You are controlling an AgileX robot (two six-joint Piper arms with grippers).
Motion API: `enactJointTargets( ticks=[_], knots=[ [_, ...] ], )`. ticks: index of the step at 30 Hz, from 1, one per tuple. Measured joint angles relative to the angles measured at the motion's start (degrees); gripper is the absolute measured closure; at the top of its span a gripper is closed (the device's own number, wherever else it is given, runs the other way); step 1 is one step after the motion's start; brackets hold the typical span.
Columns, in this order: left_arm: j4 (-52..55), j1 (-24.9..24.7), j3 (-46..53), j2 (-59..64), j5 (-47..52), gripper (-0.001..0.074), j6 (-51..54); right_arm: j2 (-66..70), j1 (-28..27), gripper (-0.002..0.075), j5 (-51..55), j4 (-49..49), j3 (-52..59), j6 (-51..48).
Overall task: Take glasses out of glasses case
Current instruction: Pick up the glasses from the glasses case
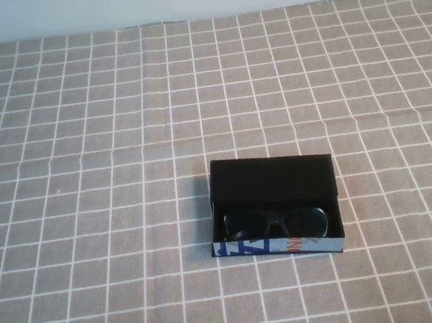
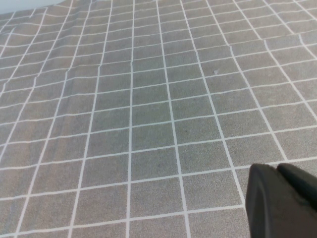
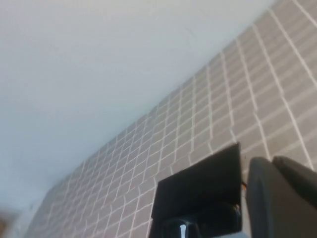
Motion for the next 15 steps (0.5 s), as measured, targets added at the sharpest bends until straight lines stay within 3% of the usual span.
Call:
enactJointTargets(
  ticks=[8, 15],
  knots=[
    [0.00, 0.00, 0.00, 0.00, 0.00, 0.0739, 0.00, 17.04, 0.00, 0.0743, 12.09, -21.02, -21.69, -5.43],
    [0.00, 0.00, 0.00, 0.00, 0.00, 0.0739, 0.00, 38.20, 0.00, 0.0743, 29.31, -27.37, -43.57, -23.36]
  ],
)
